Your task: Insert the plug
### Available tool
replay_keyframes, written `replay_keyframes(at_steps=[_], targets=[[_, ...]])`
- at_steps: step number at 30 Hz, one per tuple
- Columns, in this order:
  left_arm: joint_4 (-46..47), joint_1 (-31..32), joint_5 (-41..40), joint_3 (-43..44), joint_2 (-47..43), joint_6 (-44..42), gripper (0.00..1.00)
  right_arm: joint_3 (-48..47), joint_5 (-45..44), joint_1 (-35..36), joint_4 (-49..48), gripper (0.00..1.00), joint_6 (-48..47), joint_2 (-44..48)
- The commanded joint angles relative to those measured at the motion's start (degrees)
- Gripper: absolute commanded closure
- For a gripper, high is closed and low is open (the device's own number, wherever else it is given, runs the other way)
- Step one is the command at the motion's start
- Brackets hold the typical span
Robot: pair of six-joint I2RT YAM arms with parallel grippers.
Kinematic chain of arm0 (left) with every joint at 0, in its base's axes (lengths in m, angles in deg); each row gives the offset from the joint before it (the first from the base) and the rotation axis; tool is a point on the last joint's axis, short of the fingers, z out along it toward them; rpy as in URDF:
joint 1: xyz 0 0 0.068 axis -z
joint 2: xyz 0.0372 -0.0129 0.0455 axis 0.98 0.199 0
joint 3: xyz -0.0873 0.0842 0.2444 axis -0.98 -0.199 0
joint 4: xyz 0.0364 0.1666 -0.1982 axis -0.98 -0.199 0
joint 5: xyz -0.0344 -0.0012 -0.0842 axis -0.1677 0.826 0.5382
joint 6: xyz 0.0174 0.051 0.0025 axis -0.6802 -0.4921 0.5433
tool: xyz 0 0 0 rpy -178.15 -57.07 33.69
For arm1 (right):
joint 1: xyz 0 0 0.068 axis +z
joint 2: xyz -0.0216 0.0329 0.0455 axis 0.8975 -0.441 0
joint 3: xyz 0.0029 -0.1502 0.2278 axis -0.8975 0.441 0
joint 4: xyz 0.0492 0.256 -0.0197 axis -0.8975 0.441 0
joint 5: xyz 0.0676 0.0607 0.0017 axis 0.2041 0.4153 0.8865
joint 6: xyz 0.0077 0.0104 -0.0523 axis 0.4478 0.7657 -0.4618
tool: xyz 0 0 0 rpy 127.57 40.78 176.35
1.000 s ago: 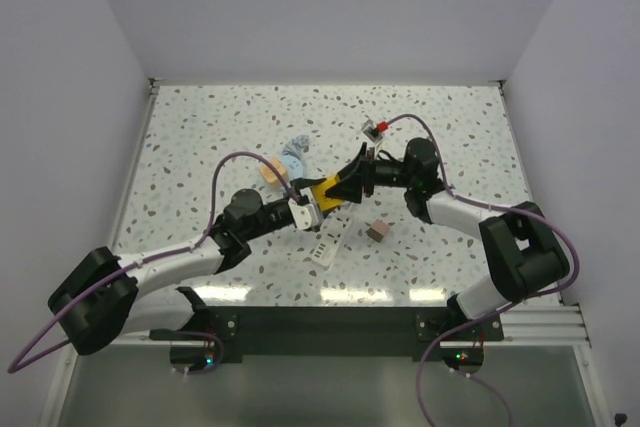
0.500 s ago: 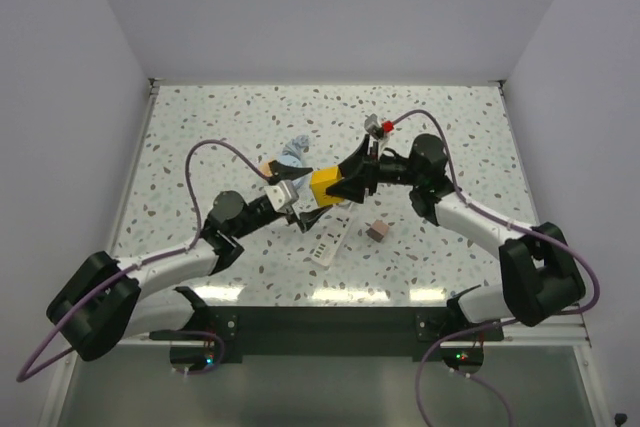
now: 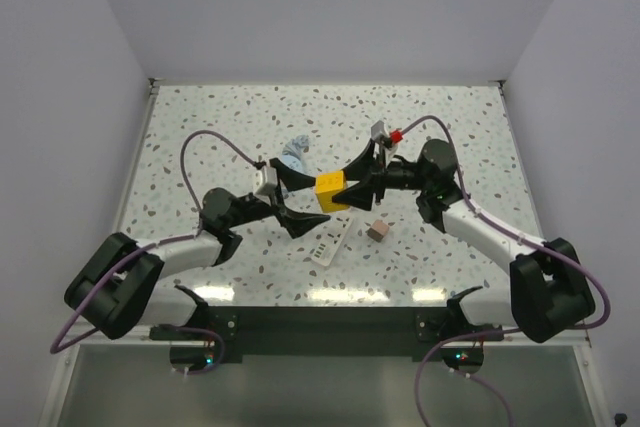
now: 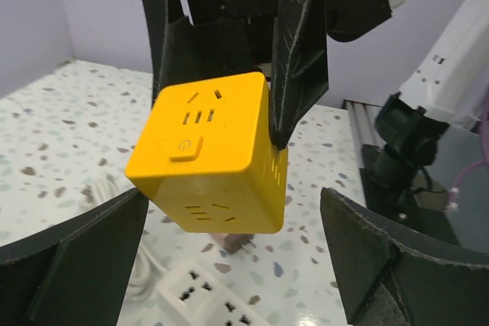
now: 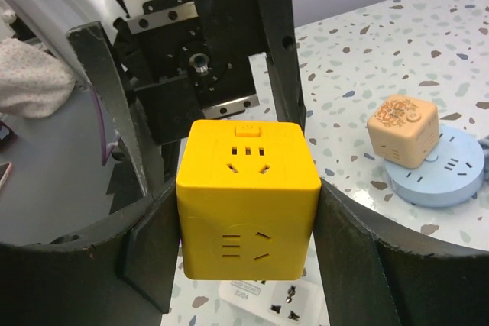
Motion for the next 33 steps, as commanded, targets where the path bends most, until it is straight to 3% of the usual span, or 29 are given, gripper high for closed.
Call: replay_keyframes(at_steps=[1, 10, 18, 21, 22, 24, 25, 26, 31, 33], targets=[[15.1, 0.6, 9.3, 2.4, 2.5, 8.9, 0.00, 0.3, 1.3, 0.3, -6.0, 1.00, -1.1, 2.4], [11.8, 0.6, 6.8, 5.1, 4.6, 10.3, 0.00, 1.2, 2.5, 0.3, -8.1, 1.00, -0.3, 3.0], [14.3, 0.7, 6.5, 7.9, 9.0, 12.7, 0.00, 2.2, 3.3, 0.4, -9.8, 1.00, 0.9, 3.6], [13.9, 0.6, 6.9, 8.5, 9.7, 12.1, 0.18, 2.3, 3.4, 0.3, -9.7, 1.00, 0.8, 3.9], [13.9, 0.7, 7.2, 8.9, 9.9, 12.0, 0.39, 2.4, 3.4, 0.4, -9.6, 1.00, 0.8, 3.8], [13.4, 0.6, 7.4, 9.1, 10.3, 11.2, 0.62, 2.3, 3.3, 0.4, -8.9, 1.00, 0.4, 3.6], [13.0, 0.7, 7.3, 9.0, 10.4, 10.7, 0.87, 2.2, 3.1, 0.4, -7.2, 1.00, 0.1, 3.5], [12.2, 0.6, 5.9, 8.9, 10.1, 9.9, 1.00, 1.7, 2.4, 0.4, -5.8, 1.00, -1.0, 3.6], [3.4, 0.6, 1.5, 7.5, 7.4, -0.5, 1.00, 0.2, -2.0, 0.4, 4.6, 0.98, -5.3, 4.8], [0.3, 0.6, -0.5, 6.7, 5.8, -4.9, 1.00, 0.1, -4.6, 0.4, 6.0, 0.74, -5.5, 5.3]])
